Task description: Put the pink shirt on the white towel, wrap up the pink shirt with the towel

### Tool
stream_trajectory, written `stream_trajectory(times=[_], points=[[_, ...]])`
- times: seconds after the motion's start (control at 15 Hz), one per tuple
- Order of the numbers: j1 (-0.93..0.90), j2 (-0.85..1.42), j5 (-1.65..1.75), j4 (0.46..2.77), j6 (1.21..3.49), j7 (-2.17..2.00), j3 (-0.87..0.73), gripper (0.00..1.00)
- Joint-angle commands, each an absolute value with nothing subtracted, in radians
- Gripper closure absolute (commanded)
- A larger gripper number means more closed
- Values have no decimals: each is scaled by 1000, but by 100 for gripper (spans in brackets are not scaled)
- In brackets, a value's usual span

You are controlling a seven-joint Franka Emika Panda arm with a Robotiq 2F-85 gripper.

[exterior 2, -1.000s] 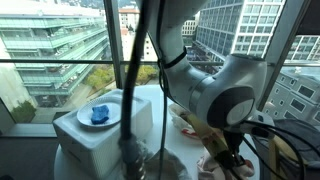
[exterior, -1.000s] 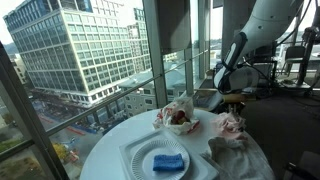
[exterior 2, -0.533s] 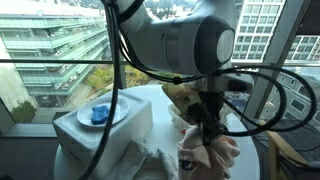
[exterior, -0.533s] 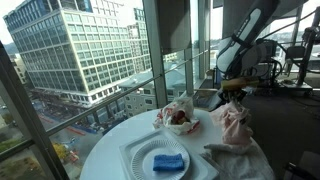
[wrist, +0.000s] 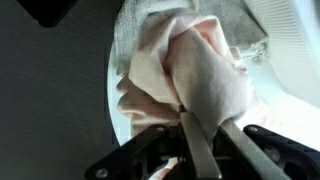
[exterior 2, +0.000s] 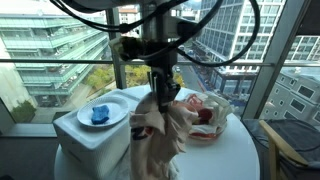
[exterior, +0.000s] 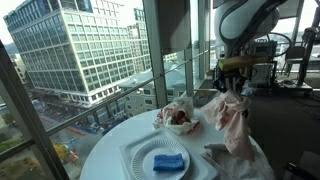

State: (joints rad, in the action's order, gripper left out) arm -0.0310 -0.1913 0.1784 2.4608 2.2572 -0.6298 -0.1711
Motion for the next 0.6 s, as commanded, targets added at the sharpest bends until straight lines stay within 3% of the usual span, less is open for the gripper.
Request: stream_trajectory(times=[0.0, 0.53], points=[[14, -235, 102, 2518, 2285, -531, -104, 97], [39, 59, -90, 2611, 2696, -284, -104, 97]])
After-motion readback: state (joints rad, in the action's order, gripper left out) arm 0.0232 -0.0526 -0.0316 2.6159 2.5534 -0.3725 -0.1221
